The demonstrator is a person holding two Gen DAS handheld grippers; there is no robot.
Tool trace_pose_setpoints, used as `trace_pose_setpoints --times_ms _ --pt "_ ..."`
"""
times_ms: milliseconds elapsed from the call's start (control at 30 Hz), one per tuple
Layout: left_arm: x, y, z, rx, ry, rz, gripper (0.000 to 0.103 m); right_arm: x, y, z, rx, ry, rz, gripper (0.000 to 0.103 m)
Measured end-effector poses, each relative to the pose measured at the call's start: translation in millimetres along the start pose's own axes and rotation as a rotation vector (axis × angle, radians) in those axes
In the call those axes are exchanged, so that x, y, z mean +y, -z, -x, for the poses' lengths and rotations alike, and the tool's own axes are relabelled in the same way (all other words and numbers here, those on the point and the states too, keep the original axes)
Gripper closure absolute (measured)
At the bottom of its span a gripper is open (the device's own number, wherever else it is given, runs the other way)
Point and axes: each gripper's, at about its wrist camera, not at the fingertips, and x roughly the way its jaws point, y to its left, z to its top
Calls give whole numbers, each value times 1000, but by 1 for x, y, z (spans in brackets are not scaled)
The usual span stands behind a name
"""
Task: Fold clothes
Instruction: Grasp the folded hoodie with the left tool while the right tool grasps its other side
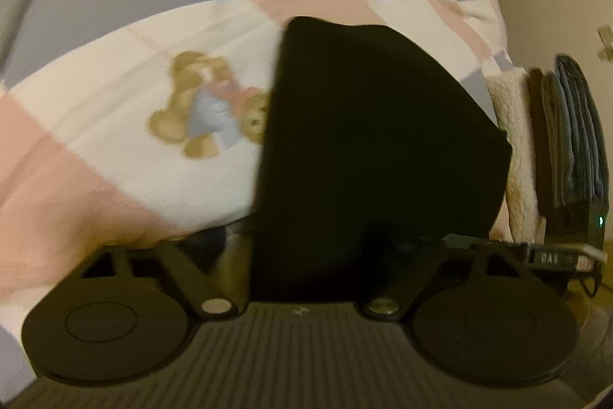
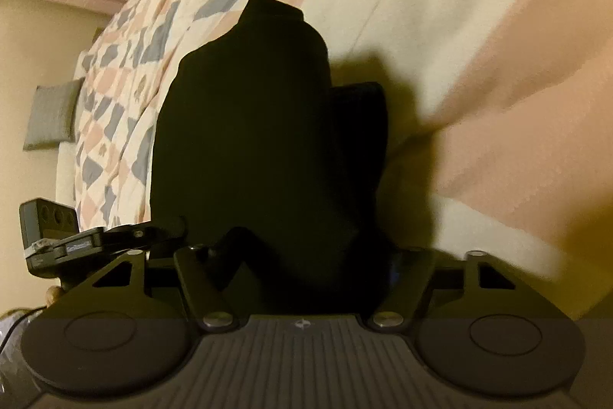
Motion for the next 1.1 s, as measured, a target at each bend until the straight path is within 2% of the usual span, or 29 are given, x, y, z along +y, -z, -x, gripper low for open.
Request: trace_pose_setpoints --times_ms 33,100,133,200,233,300,333,367,433,533,767,933,1100 --pt "-3 -1 -1 -1 0 -16 52 0 0 -1 1 -1 -5 47" --pt "-5 -2 -5 6 -19 -37 51 -1 -1 -4 2 -4 -14 49" --pt "-6 -2 -8 10 -29 -46 48 -1 -2 -5 2 -5 -19 48" --pt "-7 -5 -10 15 -32 -55 48 -2 -3 -8 3 -8 -28 41" --pt "-7 -7 -10 16 -29 -57 50 -1 -3 -8 0 -7 -31 41" --pt "-8 -11 -9 22 -19 -65 59 7 1 -5 -23 0 -31 54" --pt "-11 -13 -4 29 0 -80 66 10 4 1 -38 -13 -44 64" --pt "-13 -15 0 37 19 -95 77 13 8 7 -57 -27 -59 69" --pt "-24 -21 11 47 46 -148 85 25 19 22 -98 -51 -88 70" --pt "-43 -31 26 53 62 -248 86 47 36 39 -151 -63 -120 71" --pt "-85 -58 76 29 129 -409 86 93 64 81 -329 -77 -197 72" --pt "-151 -90 106 3 212 -576 86 114 68 128 -499 -113 -218 72" --pt "-261 -134 99 38 312 -809 86 112 69 197 -735 -130 -303 72"
